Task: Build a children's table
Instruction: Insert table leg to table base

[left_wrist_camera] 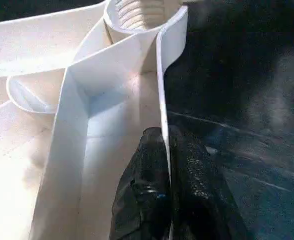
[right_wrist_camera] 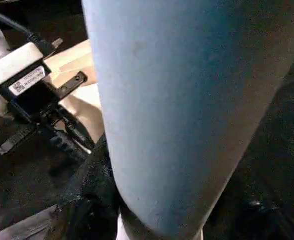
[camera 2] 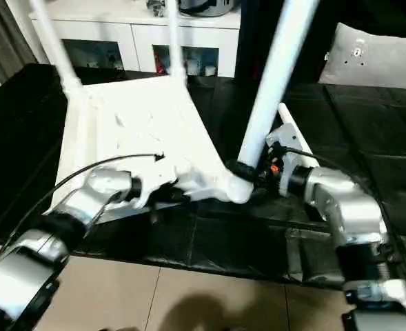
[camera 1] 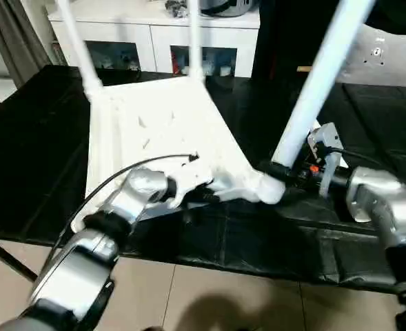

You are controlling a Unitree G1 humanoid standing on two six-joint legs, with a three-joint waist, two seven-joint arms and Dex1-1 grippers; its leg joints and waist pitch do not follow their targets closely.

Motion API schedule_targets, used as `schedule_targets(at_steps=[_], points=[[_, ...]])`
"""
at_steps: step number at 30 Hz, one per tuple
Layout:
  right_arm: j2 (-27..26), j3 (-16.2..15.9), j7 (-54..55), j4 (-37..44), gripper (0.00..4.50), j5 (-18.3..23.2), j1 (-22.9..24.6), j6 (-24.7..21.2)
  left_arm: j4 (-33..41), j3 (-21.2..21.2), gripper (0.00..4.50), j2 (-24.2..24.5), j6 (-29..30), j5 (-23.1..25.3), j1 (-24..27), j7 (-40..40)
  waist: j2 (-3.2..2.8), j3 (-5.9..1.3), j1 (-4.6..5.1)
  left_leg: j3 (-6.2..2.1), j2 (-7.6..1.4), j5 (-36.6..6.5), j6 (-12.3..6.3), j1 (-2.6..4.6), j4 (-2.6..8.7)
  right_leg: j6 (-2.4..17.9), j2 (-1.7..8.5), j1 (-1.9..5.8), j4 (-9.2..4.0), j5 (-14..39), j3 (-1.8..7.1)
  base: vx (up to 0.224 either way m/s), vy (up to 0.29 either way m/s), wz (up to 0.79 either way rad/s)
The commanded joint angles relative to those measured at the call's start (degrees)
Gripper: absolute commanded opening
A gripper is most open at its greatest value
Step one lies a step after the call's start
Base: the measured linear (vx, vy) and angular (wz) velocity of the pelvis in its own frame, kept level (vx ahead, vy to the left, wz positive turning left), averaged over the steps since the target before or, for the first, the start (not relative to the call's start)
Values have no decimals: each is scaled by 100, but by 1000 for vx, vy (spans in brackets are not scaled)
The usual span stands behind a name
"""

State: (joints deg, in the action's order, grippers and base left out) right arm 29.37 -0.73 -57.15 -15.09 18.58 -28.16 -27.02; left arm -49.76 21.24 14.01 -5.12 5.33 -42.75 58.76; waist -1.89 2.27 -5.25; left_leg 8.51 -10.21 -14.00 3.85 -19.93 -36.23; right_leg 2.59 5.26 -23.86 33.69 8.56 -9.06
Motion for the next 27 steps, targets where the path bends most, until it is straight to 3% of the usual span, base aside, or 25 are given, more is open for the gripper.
schedule_targets(at_steps=[1,10,11,13,27], points=[[73,-116,-124,42,185,61,-152,-102,125,184,0,-38,84,2,202,201,133,-421,-20,-19,-259,54,-645,-65,403,482,416,460,-423,1856,346,0,0,0],[183,-418,-477,-186,185,-125,-383,-190,652,226,0,60,304,39,427,483,125,-422,-29,-14,-257,131,-658,-78,393,540,416,456,-404,1758,353,0,0,0],[173,-433,-462,-246,185,-168,-409,-144,700,232,0,70,322,58,442,492,189,-419,-16,-8,-257,131,-657,-90,396,507,413,456,-409,1786,359,0,0,0],[140,-445,-441,-390,185,-209,-472,-73,765,246,0,82,347,83,459,508,143,-416,-22,-14,-259,126,-637,-80,400,513,426,447,-409,1858,355,0,0,0],[-165,-442,-380,-1034,185,-244,-656,215,1123,286,0,101,519,173,586,518,128,-416,-4,-21,-281,110,-629,-72,407,618,426,441,-400,1720,367,0,0,0]])
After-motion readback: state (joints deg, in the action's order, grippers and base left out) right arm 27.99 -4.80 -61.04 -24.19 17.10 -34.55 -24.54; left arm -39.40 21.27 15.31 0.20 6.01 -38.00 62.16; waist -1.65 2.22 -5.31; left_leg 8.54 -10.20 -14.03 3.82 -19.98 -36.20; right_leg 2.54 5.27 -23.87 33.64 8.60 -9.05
